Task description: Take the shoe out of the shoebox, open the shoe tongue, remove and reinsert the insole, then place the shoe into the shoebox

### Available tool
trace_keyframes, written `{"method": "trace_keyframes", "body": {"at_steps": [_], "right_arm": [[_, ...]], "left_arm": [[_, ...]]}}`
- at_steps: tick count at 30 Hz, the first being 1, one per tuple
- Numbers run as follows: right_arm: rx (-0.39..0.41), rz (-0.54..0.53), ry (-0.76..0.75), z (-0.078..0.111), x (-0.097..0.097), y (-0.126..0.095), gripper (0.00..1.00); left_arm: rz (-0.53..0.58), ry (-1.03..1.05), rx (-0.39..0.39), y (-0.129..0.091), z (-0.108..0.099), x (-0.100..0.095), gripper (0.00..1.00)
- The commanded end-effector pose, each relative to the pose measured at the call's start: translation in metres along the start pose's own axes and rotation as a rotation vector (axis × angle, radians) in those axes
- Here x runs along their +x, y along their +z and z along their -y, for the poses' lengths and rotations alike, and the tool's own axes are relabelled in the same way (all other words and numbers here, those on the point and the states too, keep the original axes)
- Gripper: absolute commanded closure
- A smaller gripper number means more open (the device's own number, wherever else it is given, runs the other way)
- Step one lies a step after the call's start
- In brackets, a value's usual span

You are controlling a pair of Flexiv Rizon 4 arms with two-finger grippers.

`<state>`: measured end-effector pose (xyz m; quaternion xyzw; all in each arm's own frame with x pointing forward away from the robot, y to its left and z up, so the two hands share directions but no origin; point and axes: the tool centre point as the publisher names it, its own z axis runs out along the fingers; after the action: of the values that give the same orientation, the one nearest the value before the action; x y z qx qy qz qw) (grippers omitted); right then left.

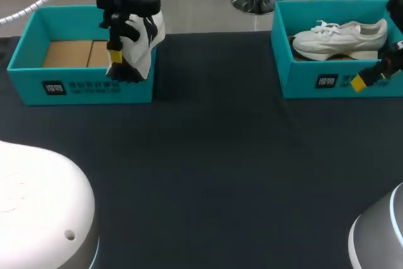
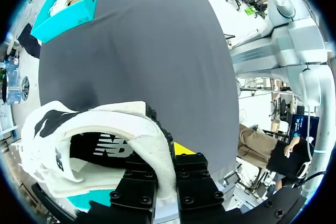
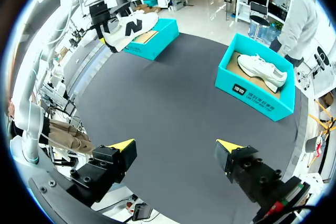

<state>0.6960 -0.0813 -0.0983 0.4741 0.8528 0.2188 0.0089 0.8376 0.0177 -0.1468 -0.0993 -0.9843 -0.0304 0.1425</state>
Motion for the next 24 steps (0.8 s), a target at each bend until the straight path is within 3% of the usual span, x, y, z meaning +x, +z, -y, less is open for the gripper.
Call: {"method": "trace_keyframes", "body": {"at_steps": [1,13,24], "right_arm": [[0.006,-0.001,0.001,-0.003,-0.001,0.001,0.00],[0.006,-0.001,0.001,-0.003,-0.001,0.001,0.00],[0.006,-0.001,0.001,-0.003,-0.001,0.001,0.00]], "left_arm": [[0.019,0.004,0.054,0.005,-0.030,0.003,1.00],[0.048,-0.012,0.046,0.001,-0.033,0.006,1.00],[0.034,-0.120,0.045,-0.027,-0.122,-0.015,1.00]]}}
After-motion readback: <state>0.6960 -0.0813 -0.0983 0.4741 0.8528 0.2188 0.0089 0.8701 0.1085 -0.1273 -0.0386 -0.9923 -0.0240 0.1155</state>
